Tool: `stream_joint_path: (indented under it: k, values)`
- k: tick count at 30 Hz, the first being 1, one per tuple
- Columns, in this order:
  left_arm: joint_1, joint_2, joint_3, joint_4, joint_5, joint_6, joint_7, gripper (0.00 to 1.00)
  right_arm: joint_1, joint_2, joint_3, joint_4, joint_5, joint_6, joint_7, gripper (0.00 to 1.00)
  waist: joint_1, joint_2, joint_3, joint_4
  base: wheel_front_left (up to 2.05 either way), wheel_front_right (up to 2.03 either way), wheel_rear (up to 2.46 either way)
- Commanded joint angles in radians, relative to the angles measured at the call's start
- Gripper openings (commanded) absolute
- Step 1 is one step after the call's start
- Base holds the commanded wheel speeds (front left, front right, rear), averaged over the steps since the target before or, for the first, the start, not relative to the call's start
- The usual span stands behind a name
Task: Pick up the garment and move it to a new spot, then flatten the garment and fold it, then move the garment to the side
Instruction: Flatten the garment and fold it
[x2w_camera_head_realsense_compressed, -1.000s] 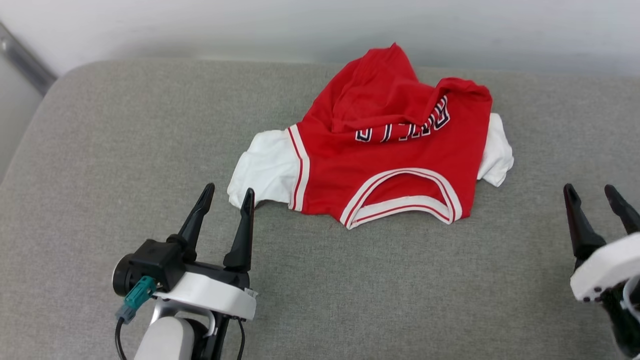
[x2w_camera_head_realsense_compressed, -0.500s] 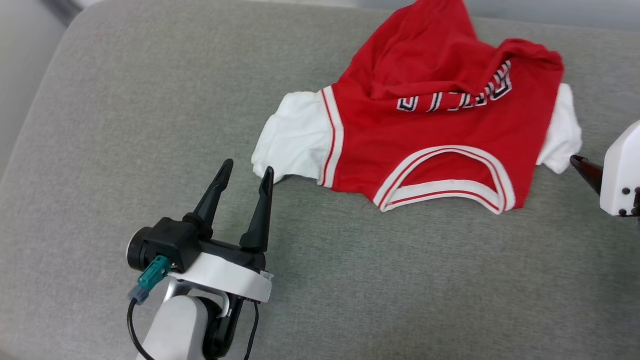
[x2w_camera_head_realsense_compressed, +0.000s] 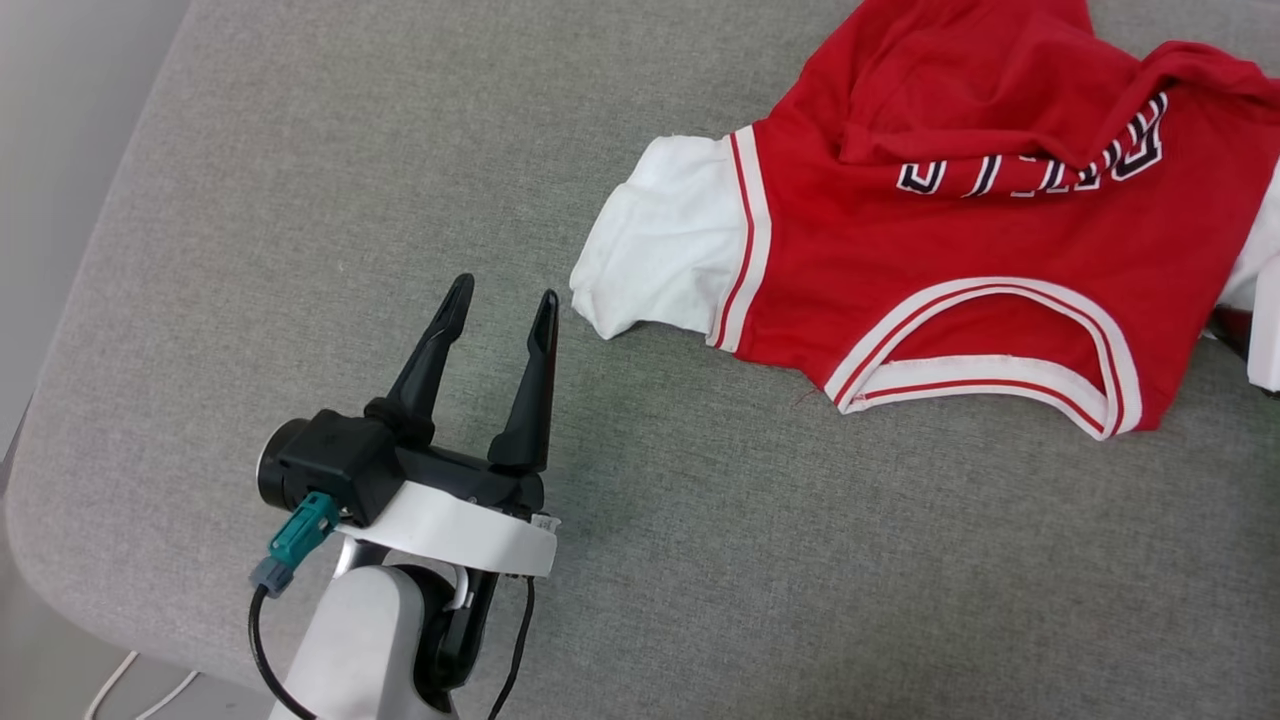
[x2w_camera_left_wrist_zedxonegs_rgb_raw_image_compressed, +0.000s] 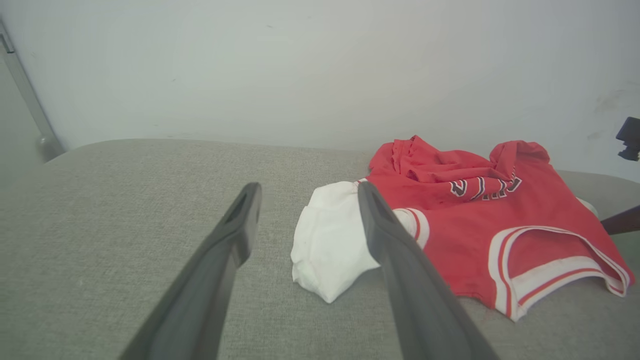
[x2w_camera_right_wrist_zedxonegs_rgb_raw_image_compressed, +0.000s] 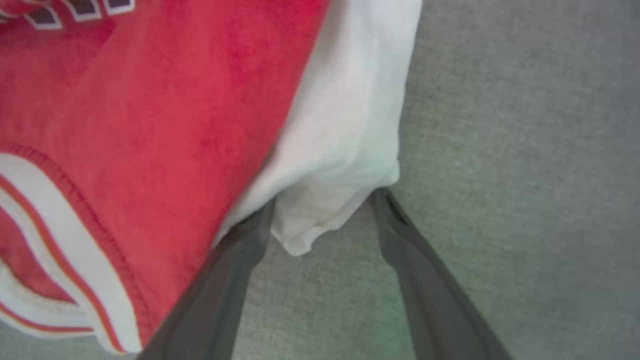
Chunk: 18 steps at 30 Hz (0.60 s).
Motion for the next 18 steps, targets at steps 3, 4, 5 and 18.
stream_joint_path:
  k: [3,4,5,18]
  values:
    - [-0.011,-0.003,0.006,-0.004,0.005,-0.001,-0.003,1.00,0.052,0.008,0.036,0.076,0.004,0.000,-0.006,1.00,0.0000,-0.0001,0.008,0.011,0.00,0.00,0.00]
    - [-0.010,-0.004,0.008,-0.004,0.006,-0.001,-0.003,1.00,0.065,0.004,0.044,0.090,0.007,0.000,-0.007,0.60,0.0000,-0.0001,0.006,0.011,0.00,0.00,0.00]
    - [-0.008,-0.004,0.011,-0.002,0.007,-0.001,-0.003,1.00,0.078,0.000,0.050,0.099,0.013,0.000,-0.012,0.16,0.0000,-0.0001,0.002,0.010,0.00,0.00,0.00]
    - [0.041,0.008,0.045,0.023,0.017,-0.001,-0.003,1.00,0.236,-0.099,0.049,0.036,0.130,-0.001,-0.085,0.00,0.0000,-0.0001,-0.135,-0.077,0.00,0.00,0.00]
